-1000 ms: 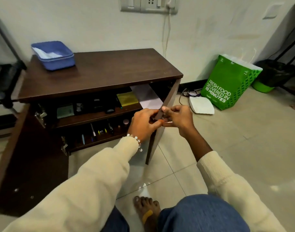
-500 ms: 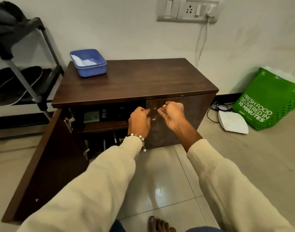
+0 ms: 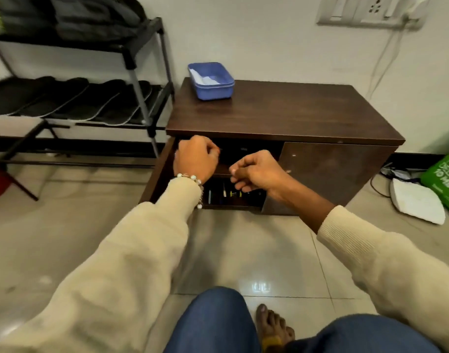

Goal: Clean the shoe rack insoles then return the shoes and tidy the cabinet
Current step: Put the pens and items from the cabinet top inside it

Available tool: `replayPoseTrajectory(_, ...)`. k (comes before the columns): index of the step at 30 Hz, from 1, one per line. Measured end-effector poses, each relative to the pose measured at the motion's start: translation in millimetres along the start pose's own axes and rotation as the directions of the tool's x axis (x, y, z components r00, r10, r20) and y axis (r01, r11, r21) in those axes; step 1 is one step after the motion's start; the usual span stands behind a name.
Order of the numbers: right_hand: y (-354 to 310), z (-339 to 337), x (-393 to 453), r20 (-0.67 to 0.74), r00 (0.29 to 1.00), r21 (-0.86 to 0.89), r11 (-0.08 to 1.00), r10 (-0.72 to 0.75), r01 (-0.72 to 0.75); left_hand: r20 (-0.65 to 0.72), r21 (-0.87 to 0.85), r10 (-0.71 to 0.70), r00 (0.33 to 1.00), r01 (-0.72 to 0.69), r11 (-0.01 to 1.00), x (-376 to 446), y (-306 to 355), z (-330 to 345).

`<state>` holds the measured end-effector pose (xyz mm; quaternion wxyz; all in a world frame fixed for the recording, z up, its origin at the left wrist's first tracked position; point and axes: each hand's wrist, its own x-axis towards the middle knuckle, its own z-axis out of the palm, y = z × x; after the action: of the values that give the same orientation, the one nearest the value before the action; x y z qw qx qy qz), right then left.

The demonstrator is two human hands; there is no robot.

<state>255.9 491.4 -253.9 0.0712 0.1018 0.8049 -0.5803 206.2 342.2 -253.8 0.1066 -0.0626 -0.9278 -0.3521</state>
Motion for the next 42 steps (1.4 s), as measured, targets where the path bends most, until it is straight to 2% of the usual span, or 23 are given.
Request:
replayPoseTrajectory(2,-11.9,25.0,-4.2,0.112,0.993,-0.067,0.997,-0.04,0.048,-0.067,0.197,-0.058,0.996,0.07,0.978,2.6,-22.0,-32.2)
replayPoseTrajectory(3,-17.3,35.1,-5.4,0.166,0.984,-0.093,0.993,-0.063,0.079,-0.054,0.301,-0.093,0.994,0.105,0.948,2.7,-32.8,-45.9)
replayPoseTrajectory(6,-31.4,65.6,-11.5,0.312,0.943,-0.169,0.97,-0.113,0.173,0.084,0.509,-0.282,0.956,0.202,0.837,-4.8,-63.3,-77.8)
replayPoseTrajectory(8,-35.1,79.8,-15.9,0.351,0.927,-0.215,0.952,-0.134,0.219,0.207,0.458,-0.398,0.894,0.271,0.847,-9.3,-73.0,-85.6)
replayPoseTrajectory(10,-35.8,94.9,-22.4,0.375,0.916,-0.244,0.938,-0.142,0.245,0.282,0.337,-0.438,0.854,0.339,0.878,-14.9,-78.3,-90.6)
replayPoseTrajectory(14,-31.9,105.2,-36.1,0.378,0.915,-0.264,0.93,-0.143,0.255,0.264,0.26,-0.401,0.877,0.336,0.905,-20.4,-67.8,-84.5)
replayPoseTrajectory(17,-28.7,100.4,-46.9,0.349,0.926,-0.355,0.895,-0.143,0.272,0.299,0.167,-0.329,0.896,0.29,0.942,-25.5,-58.4,-73.9)
replayPoseTrajectory(20,-25.8,83.0,-54.3,0.323,0.938,-0.507,0.814,-0.125,0.284,0.288,0.029,-0.194,0.938,0.194,0.981,-31.7,-49.9,-55.8)
replayPoseTrajectory(22,-23.8,65.2,-55.0,0.279,0.955,-0.594,0.763,-0.104,0.256,0.292,-0.147,-0.163,0.942,0.212,0.966,-36.7,-44.9,-41.6)
replayPoseTrajectory(24,-21.9,45.8,-52.4,0.222,0.97,-0.663,0.715,-0.095,0.221,0.287,-0.253,-0.135,0.948,0.211,0.944,-36.8,-42.2,-27.2)
replayPoseTrajectory(26,-20.6,29.6,-48.4,0.172,0.98,-0.725,0.661,-0.101,0.195,0.271,-0.207,-0.038,0.962,0.097,0.974,-34.2,-41.4,-13.5)
replayPoseTrajectory(29,-16.4,7.6,-37.8,0.106,0.985,-0.805,0.569,-0.137,0.166,0.151,0.002,0.136,0.979,-0.138,0.99,-29.4,-34.5,6.9)
replayPoseTrajectory(32,-7.1,-8.8,-25.7,0.047,0.976,-0.87,0.472,-0.211,0.144,-0.041,0.041,0.23,0.972,-0.228,0.973,-22.9,-24.1,25.9)
replayPoseTrajectory(34,3.8,-17.2,-16.7,0.042,0.95,-0.921,0.355,-0.31,0.157,-0.054,0.123,0.313,0.948,-0.305,0.944,-20.2,-17.6,37.3)
replayPoseTrajectory(37,25.2,-31.2,0.4,0.076,0.874,-0.968,0.176,-0.48,0.18,-0.04,0.304,0.536,0.843,-0.501,0.81,-15.6,-13.4,49.2)
replayPoseTrajectory(40,40.4,-46.9,17.6,0.064,0.804,-0.975,0.133,-0.591,0.176,-0.007,0.48,0.623,0.782,-0.544,0.688,-1.2,-10.5,54.8)
replayPoseTrajectory(42,45.2,-53.8,29.4,0.082,0.753,-0.98,0.085,-0.652,0.18,0.025,0.61,0.698,0.715,-0.564,0.556,7.5,-9.2,63.4)
